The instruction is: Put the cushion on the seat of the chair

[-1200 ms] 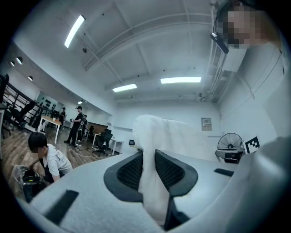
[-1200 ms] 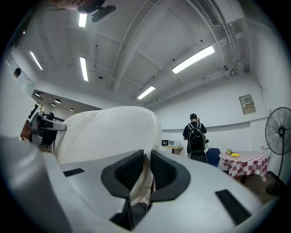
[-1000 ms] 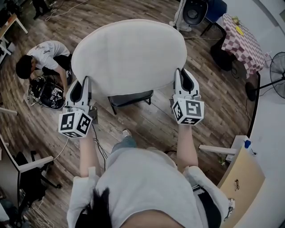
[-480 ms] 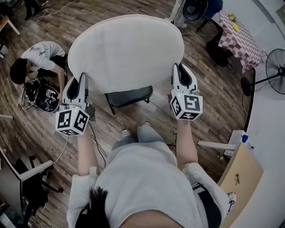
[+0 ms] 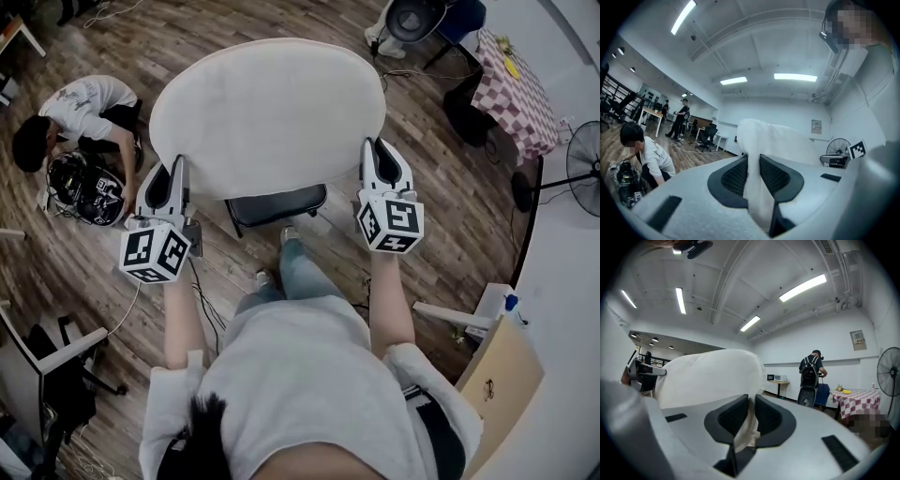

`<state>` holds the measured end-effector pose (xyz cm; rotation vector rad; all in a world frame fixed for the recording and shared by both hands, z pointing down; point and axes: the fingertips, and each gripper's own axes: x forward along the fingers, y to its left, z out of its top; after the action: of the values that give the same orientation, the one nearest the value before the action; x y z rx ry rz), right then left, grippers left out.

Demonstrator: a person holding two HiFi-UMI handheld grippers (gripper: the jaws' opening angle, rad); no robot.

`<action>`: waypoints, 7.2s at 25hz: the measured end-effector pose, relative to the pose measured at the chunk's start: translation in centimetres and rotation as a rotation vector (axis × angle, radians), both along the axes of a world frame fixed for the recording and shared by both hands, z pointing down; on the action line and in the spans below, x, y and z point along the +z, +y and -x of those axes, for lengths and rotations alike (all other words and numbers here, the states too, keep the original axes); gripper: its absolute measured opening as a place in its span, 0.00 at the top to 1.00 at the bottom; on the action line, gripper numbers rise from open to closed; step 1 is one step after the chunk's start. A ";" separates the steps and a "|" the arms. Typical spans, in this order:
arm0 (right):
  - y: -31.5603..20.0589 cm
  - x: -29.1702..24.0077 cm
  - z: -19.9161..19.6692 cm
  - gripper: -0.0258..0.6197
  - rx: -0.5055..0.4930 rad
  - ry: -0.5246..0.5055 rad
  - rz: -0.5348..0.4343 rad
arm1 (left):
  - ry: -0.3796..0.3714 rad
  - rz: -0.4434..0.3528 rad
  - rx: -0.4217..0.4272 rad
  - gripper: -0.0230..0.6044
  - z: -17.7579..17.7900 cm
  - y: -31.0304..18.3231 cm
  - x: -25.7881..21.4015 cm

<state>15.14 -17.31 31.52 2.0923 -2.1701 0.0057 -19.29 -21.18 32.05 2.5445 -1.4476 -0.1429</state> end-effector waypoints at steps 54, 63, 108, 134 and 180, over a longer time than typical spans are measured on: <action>-15.8 40.6 -5.1 0.91 -0.170 -0.047 0.760 | -0.184 0.770 -0.210 0.87 -5.5 -8.8 38.7; -15.3 46.4 -5.9 0.91 -0.171 -0.046 0.837 | -0.224 0.826 -0.196 0.86 -6.2 -9.0 44.1; -14.1 55.5 -6.1 0.88 -0.248 -0.051 0.843 | -0.443 0.851 -0.188 0.59 -4.2 -7.3 53.8; -9.9 29.1 -1.2 0.92 -0.366 -0.048 0.471 | -0.290 0.383 -0.164 0.94 -8.5 -3.3 27.5; 2.1 1.0 -1.9 0.92 -0.389 0.006 -0.011 | -0.202 -0.074 -0.205 0.94 -11.4 8.5 -0.4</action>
<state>16.99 -15.25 32.48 1.6370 -2.5368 -0.0494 -7.91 -12.65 31.69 2.5245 -1.8098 0.0311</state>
